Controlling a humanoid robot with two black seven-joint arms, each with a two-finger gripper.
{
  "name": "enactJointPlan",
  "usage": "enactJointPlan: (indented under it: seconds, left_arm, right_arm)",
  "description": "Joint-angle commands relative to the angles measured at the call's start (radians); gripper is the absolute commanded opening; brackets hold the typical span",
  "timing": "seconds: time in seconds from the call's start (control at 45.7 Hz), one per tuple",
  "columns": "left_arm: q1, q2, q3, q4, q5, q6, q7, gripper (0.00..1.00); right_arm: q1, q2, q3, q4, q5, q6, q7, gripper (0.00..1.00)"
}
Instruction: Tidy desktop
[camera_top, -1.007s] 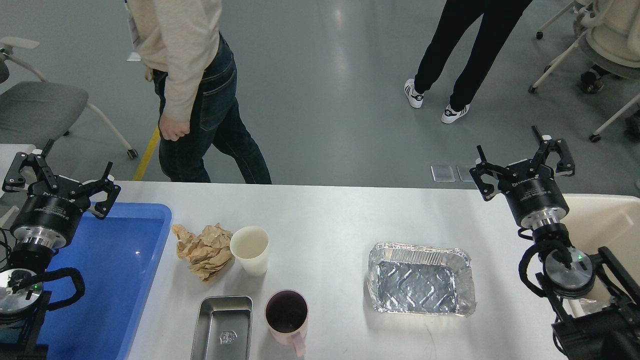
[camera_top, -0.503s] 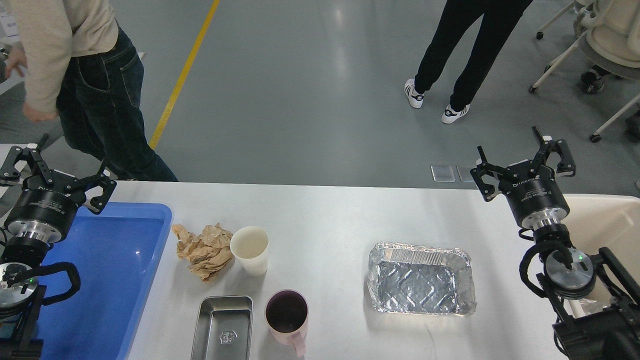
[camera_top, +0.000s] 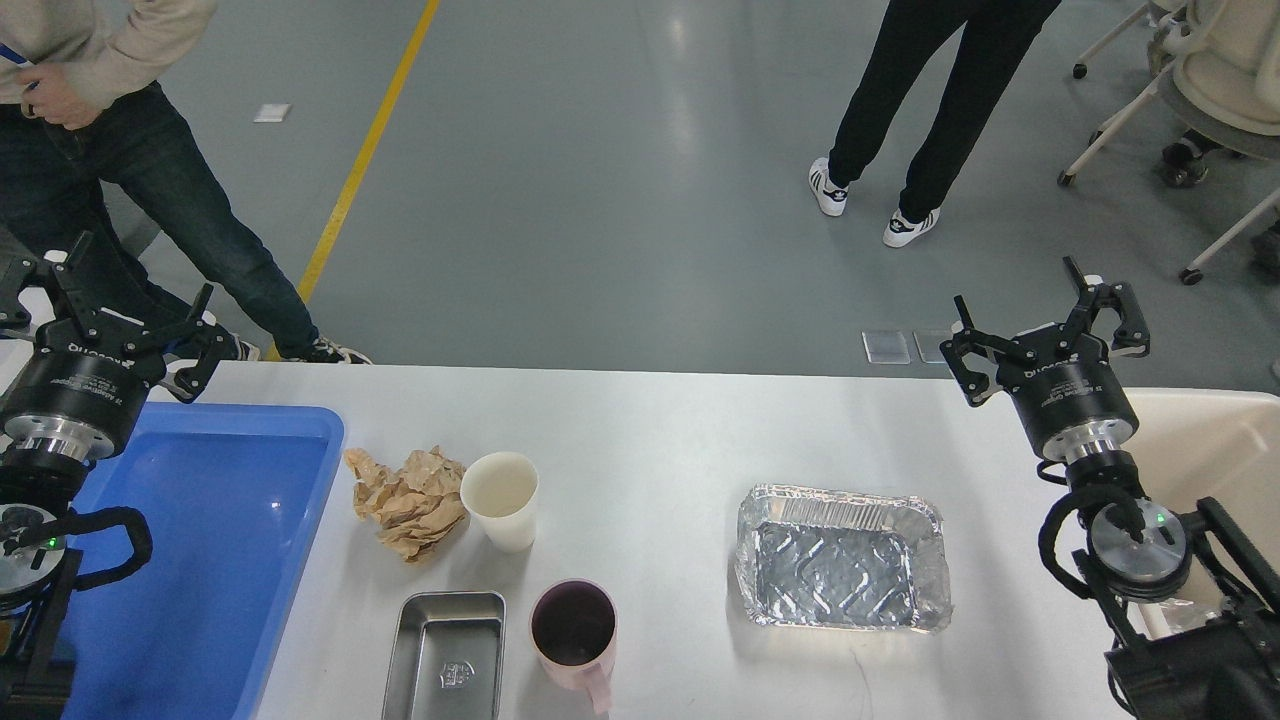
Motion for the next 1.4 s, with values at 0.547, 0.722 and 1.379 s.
enactJointPlan:
  seconds: [0.547, 0.722, 1.379]
  left_arm:
    - [-0.086, 0.811, 0.711, -0.394, 0.460, 0.103, 0.004, 0.97]
    - [-0.087, 0.885, 0.766, -0.417, 0.626, -0.032, 0.006, 0.97]
    - [-0.037, 0.779, 0.923, -0.420, 0.907, 0.012, 0.067, 0.97]
  right_arm:
    - [0.002, -0.018, -0.005, -0.011, 0.000, 0.002, 0.000, 1.00]
    - [0.003, -0.019, -0.005, -0.026, 0.000, 0.004, 0.000, 1.00]
    - [0.011, -0.039, -0.009, -0.066, 0.000, 0.017, 0.000, 1.00]
